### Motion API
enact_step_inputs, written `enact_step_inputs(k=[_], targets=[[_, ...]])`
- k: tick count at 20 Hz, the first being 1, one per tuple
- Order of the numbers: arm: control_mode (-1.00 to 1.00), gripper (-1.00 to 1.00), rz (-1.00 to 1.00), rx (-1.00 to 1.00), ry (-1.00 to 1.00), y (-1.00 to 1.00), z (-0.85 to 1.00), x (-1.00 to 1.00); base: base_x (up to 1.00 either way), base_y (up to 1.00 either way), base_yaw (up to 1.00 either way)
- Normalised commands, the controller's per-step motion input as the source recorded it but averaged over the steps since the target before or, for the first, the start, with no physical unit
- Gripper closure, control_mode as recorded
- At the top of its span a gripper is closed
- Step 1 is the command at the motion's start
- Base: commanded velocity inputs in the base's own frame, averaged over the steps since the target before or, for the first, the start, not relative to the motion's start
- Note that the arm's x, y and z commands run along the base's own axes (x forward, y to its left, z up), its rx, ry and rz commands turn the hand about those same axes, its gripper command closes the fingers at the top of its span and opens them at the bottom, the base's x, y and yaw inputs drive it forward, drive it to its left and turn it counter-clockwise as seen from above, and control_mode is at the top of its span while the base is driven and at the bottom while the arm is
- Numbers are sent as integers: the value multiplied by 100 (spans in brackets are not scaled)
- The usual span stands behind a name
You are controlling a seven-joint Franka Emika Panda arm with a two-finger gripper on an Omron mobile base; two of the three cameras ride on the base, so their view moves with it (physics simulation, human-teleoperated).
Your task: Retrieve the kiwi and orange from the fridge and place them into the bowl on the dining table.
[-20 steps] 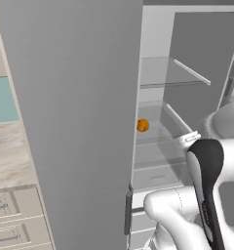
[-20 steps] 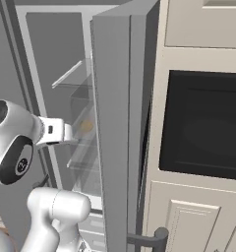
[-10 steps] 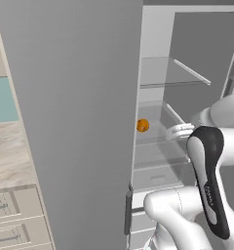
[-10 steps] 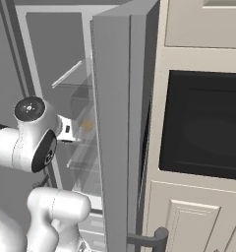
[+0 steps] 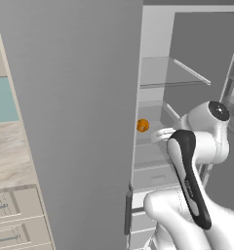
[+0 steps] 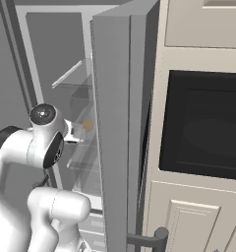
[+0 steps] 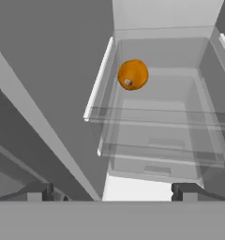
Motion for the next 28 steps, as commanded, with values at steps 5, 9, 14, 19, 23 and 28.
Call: enact_step_inputs(k=[5,9,14,19,23,28], targets=[[-100,-100,0,0,0,0,-9,36,0,0,0],[-100,-100,0,0,0,0,-4,34,0,0,0],[-100,-100,0,0,3,0,0,26,0,0,0],[-100,-100,1,0,6,-2,0,26,0,0,0],[-100,-100,5,0,6,-11,-1,18,0,0,0],[-100,-100,10,0,2,-15,-9,17,0,0,0]])
